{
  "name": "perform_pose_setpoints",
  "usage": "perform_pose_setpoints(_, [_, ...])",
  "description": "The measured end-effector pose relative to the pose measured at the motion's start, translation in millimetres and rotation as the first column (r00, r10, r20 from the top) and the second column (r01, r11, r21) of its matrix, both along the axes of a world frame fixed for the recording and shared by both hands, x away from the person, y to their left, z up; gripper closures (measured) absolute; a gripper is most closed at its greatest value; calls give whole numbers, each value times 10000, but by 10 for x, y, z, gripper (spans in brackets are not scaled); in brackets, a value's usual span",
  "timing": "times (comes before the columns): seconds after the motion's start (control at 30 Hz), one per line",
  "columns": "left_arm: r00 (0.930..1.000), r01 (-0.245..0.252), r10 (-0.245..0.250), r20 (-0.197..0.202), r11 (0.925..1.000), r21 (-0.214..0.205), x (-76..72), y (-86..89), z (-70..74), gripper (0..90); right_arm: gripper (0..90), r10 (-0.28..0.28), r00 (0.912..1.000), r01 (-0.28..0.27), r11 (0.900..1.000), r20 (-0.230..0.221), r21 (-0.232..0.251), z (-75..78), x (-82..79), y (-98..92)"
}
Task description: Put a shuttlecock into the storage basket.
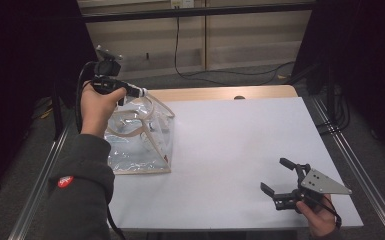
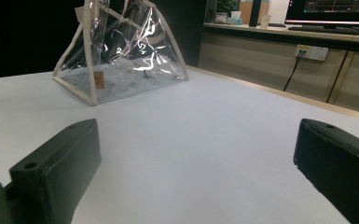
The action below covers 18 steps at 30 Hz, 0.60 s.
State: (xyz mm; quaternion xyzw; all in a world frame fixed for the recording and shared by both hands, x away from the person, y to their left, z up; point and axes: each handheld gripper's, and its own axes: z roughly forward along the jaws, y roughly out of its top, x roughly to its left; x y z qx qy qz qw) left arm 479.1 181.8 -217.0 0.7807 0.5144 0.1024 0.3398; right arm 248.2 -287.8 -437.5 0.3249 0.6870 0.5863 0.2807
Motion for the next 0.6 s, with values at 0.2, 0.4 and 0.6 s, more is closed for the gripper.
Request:
perform_pose_setpoints(0.2, [9999,-108,108,-33,9998,163,16,41,-12,883,3,12,10000,-12,10000,3,-12,0,0,1])
perform_pose_setpoints(0.4, [9996,-272,273,-44,9994,218,43,97,-19,882,3,33,10000,-33,10000,37,-35,-4,5,2])
perform_pose_setpoints(0.6, [9989,-454,458,-81,9983,369,70,142,-51,881,3,50,10000,-49,10000,51,-29,-6,8,4])
